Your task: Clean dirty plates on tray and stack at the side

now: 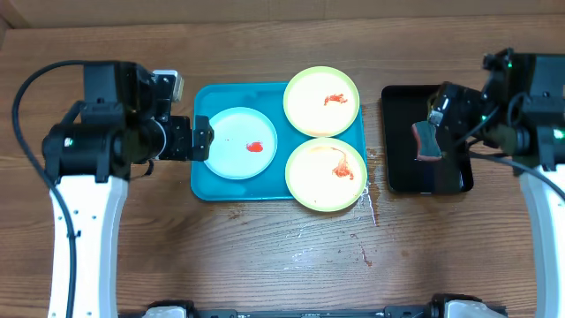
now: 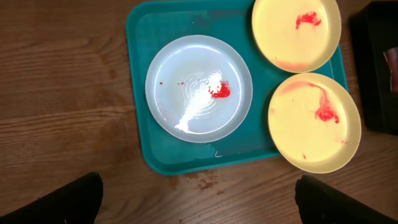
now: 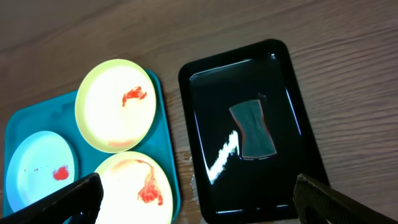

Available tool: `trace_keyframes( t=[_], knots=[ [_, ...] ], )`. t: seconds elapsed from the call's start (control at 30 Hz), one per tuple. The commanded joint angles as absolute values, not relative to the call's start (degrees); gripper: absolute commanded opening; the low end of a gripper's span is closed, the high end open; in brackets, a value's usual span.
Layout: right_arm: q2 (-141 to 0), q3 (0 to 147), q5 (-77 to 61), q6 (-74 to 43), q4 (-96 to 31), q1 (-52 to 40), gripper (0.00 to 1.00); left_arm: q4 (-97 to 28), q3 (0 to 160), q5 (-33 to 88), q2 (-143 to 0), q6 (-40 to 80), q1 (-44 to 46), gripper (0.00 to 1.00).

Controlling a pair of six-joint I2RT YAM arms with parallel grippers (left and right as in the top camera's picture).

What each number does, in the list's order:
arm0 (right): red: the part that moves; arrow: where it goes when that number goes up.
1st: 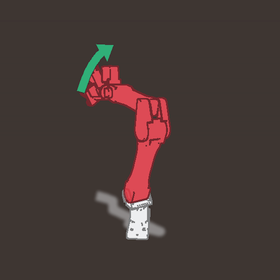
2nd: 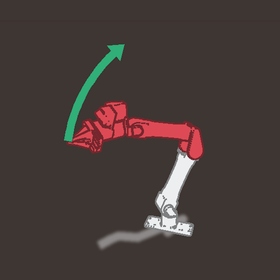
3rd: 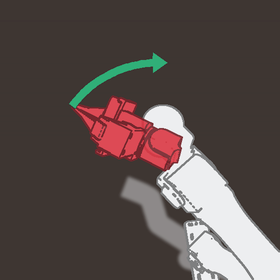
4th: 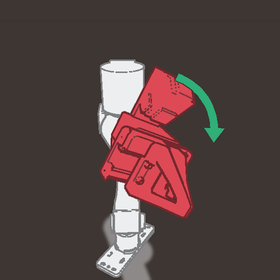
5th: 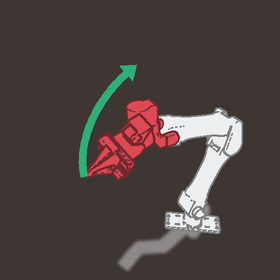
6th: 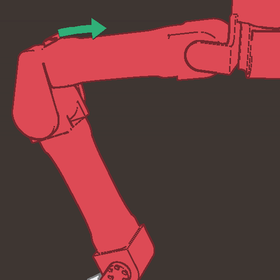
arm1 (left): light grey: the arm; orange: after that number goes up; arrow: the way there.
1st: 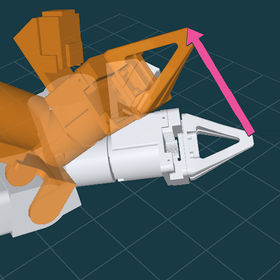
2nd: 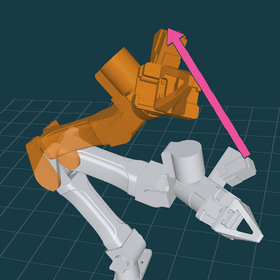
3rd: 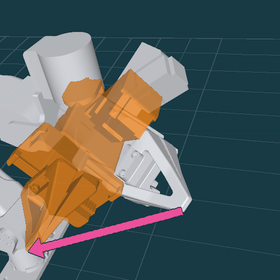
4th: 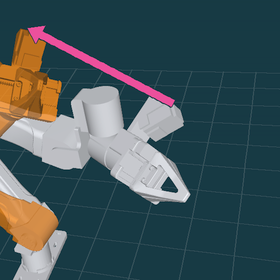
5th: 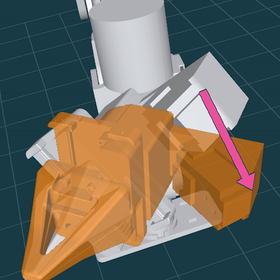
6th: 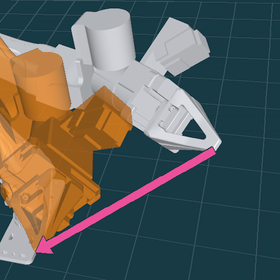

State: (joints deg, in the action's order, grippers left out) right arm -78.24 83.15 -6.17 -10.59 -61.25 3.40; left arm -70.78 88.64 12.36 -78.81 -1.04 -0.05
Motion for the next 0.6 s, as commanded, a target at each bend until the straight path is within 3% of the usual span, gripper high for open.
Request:
trace_keyframes(
  t=[0.0, 0.17, 0.37, 0.57],
  knots=[
    [-80.3, 84.6, -6.3, -7.6, -60.7, 3.7, 1.00, -70.6, 90.1, 12.3, -80.9, -0.6, -0.3, 1.00],
    [-83.9, 84.6, -4.1, -7.6, -60.8, 3.9, 0.97, -71.7, 90.1, 14.2, -84.0, 6.3, -0.3, 1.00],
    [-90.9, 84.6, -4.1, -7.4, -60.8, 3.9, 0.82, -72.7, 90.1, 10.0, -89.8, 14.3, -0.4, 0.92],
    [-99.2, 84.6, 1.8, -6.7, -60.9, 3.9, 0.65, -71.9, 90.1, 6.7, -94.1, 15.4, -0.4, 0.91]
  ],
)
